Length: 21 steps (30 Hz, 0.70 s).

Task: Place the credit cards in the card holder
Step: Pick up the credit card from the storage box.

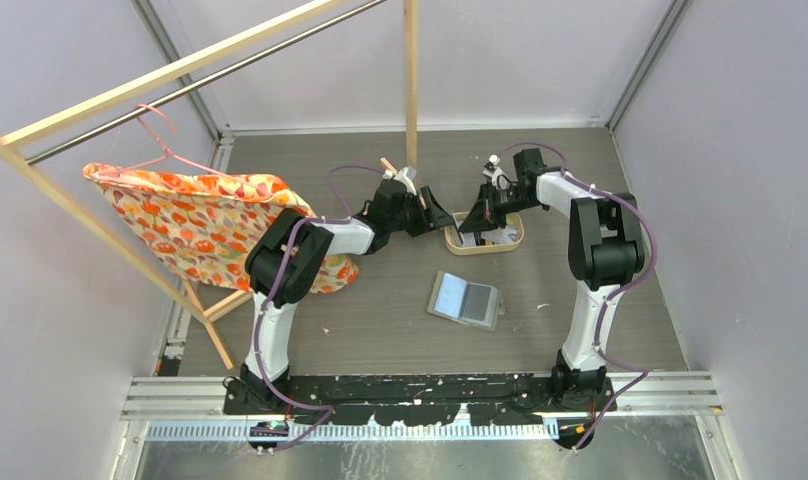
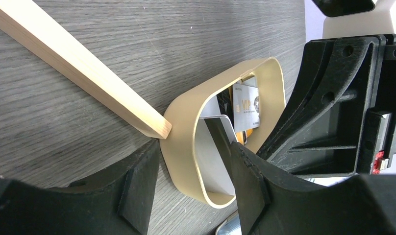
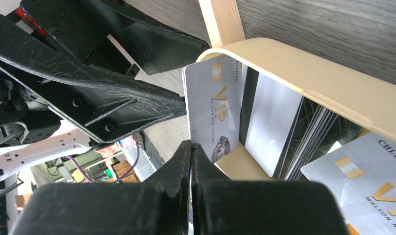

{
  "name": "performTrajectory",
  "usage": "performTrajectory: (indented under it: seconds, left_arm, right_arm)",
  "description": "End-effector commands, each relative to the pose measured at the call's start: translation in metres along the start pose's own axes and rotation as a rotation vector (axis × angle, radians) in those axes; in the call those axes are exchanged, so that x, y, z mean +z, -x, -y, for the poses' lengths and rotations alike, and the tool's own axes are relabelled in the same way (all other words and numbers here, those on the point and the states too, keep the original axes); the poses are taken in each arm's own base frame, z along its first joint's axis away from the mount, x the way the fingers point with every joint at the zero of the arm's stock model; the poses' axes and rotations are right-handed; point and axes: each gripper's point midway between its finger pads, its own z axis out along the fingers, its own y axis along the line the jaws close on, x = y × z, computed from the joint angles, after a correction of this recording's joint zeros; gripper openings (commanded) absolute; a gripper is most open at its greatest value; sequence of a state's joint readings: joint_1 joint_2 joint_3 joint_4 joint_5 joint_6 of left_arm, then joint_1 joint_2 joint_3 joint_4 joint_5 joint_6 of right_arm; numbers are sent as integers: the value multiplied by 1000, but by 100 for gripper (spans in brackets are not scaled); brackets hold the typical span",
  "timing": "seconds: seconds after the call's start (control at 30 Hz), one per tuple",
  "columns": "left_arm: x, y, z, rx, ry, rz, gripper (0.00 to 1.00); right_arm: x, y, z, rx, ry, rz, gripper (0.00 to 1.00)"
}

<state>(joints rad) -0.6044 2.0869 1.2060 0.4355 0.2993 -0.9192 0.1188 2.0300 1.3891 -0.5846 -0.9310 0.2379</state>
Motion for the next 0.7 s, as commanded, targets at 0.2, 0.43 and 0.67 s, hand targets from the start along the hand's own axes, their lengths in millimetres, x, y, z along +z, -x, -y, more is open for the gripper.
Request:
performTrajectory:
  seconds: [0.2, 0.43, 0.67]
  left_arm:
    - [-3, 21, 23, 10, -88, 61, 58]
    - [-2, 21, 22, 2, -85, 56, 58]
    - [2, 16, 14, -9, -51, 34, 53]
  right_arm:
    - [1, 6, -12, -42, 22, -1, 4]
    - [1, 6, -12, -42, 20, -3, 4]
    - [0, 6, -12, -46, 19, -1, 4]
